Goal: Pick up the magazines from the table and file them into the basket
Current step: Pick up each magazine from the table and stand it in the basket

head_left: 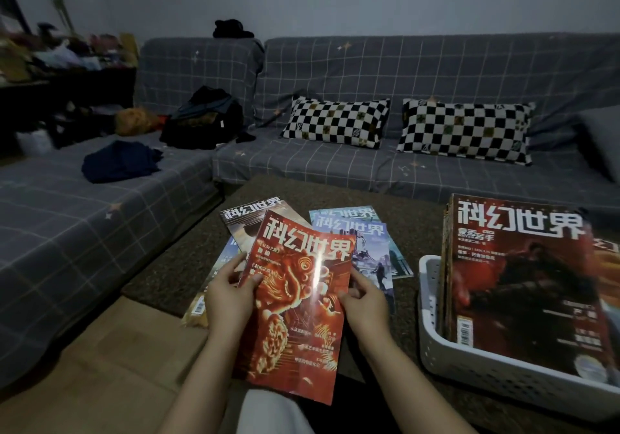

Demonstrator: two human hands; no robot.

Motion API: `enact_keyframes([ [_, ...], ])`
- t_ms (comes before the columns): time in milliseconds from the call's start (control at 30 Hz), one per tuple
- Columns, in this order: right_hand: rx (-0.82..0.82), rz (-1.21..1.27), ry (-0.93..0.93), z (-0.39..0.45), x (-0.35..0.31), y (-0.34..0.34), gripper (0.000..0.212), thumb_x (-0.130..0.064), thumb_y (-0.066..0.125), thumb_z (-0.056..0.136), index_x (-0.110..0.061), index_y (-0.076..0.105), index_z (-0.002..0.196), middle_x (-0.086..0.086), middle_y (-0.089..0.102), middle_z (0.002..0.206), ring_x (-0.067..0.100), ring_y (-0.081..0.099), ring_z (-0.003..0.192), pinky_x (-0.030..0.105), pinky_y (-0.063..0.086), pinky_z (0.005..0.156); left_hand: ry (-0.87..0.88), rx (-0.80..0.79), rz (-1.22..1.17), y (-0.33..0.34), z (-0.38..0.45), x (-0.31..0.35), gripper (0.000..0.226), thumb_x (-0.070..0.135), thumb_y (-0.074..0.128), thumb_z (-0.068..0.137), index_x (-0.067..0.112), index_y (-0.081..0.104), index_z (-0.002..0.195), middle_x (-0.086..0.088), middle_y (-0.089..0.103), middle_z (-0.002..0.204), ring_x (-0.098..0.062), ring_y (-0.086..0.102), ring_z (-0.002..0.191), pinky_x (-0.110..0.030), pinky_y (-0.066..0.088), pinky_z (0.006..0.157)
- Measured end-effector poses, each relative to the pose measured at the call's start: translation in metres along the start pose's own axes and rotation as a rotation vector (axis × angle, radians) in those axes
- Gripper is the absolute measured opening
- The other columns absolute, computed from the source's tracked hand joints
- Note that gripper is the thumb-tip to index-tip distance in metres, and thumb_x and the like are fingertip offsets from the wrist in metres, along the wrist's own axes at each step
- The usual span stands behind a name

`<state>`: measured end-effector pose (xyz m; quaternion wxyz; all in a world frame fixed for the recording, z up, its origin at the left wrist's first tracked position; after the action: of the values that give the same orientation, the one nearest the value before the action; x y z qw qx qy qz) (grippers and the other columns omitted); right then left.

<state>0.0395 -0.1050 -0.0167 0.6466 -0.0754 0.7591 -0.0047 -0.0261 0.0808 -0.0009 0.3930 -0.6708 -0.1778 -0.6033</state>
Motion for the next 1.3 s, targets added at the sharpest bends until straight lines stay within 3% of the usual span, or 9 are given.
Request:
enact_keyframes([
  [200,0.062,0.001,-0.278,-0.025,-0.045,-0.04,0.051,-0.009,0.048,0.094,-0.027,0.038,0.141,0.002,0.056,0.13,0.026,0.062,0.101,0.044,0.055,0.084,0.13,-0.046,-0.189,0.004,-0.036,0.05,0.048,0.022,0.064,0.087,0.044,0.051,0.127,0.005,0.065,0.117,-0.015,0.065,0.095,-0.043,0.054,0.085],
  [333,0.179,-0.036,-0.41,-0.033,-0.071,-0.086,0.051,-0.014,0.048,0.095,-0.035,0.035,0.14,0.002,0.051,0.111,0.028,0.061,0.09,0.049,0.056,0.076,0.188,-0.144,-0.252,0.025,-0.054,0.085,0.051,0.024,0.061,0.089,0.046,0.044,0.132,0.008,0.063,0.112,-0.013,0.067,0.09,-0.037,0.057,0.074],
  [500,0.331,-0.037,-0.478,-0.034,-0.093,-0.157,0.049,-0.015,0.047,0.095,-0.036,0.036,0.139,-0.013,0.044,0.1,0.014,0.058,0.084,0.029,0.057,0.066,0.297,-0.283,-0.271,0.076,-0.08,0.128,0.056,0.017,0.06,0.09,0.039,0.039,0.137,0.017,0.055,0.105,0.011,0.061,0.073,-0.008,0.047,0.051],
  [633,0.4,-0.054,-0.469,-0.025,-0.105,-0.205,0.048,-0.014,0.045,0.096,-0.036,0.037,0.138,-0.003,0.051,0.11,0.023,0.061,0.081,0.029,0.053,0.058,0.331,-0.378,-0.309,0.117,-0.098,0.152,0.057,0.017,0.058,0.091,0.035,0.038,0.14,0.006,0.058,0.125,-0.005,0.061,0.1,-0.028,0.054,0.079],
  [733,0.461,-0.151,-0.477,-0.014,-0.11,-0.239,0.048,-0.018,0.044,0.097,-0.036,0.034,0.14,-0.002,0.045,0.108,0.019,0.056,0.095,0.036,0.053,0.075,0.316,-0.428,-0.356,0.152,-0.109,0.163,0.057,0.015,0.057,0.091,0.034,0.037,0.141,0.003,0.057,0.13,-0.011,0.061,0.104,-0.036,0.054,0.086],
  [833,0.457,-0.191,-0.472,0.0,-0.106,-0.264,0.051,-0.018,0.046,0.096,-0.036,0.03,0.141,0.0,0.043,0.109,0.012,0.051,0.091,0.021,0.046,0.067,0.301,-0.476,-0.362,0.183,-0.115,0.164,0.058,0.015,0.056,0.092,0.035,0.035,0.142,0.001,0.058,0.131,-0.016,0.062,0.106,-0.044,0.054,0.087],
  [1033,0.455,-0.259,-0.42,0.025,-0.083,-0.288,0.054,-0.015,0.049,0.094,-0.034,0.03,0.142,-0.005,0.041,0.101,0.005,0.048,0.079,0.015,0.044,0.061,0.288,-0.494,-0.236,0.228,-0.119,0.144,0.067,0.015,0.057,0.09,0.04,0.026,0.144,-0.001,0.055,0.124,-0.019,0.062,0.104,-0.046,0.055,0.084],
  [1133,0.448,-0.318,-0.4,0.031,-0.063,-0.289,0.055,-0.012,0.047,0.095,-0.03,0.029,0.143,-0.002,0.042,0.103,0.006,0.047,0.083,0.02,0.045,0.07,0.318,-0.494,-0.124,0.236,-0.122,0.131,0.069,0.014,0.057,0.09,0.037,0.024,0.146,0.001,0.05,0.125,-0.018,0.056,0.111,-0.046,0.052,0.09],
  [1300,0.505,-0.377,-0.427,0.036,-0.039,-0.289,0.056,-0.007,0.045,0.094,-0.032,0.029,0.142,-0.005,0.042,0.102,0.001,0.046,0.085,0.011,0.037,0.066,0.397,-0.435,0.023,0.237,-0.125,0.118,0.073,0.016,0.065,0.085,0.032,0.027,0.145,0.015,0.032,0.114,-0.005,0.041,0.109,-0.035,0.045,0.097],
])
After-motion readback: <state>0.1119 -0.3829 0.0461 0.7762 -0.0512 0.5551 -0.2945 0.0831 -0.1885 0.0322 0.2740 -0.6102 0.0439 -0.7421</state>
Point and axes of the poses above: each hand's wrist, its own z-axis towards the middle knuckle, its own y-axis out of the palm, x = y × z, the point moved 1 cm from there along z, towards the middle knuckle
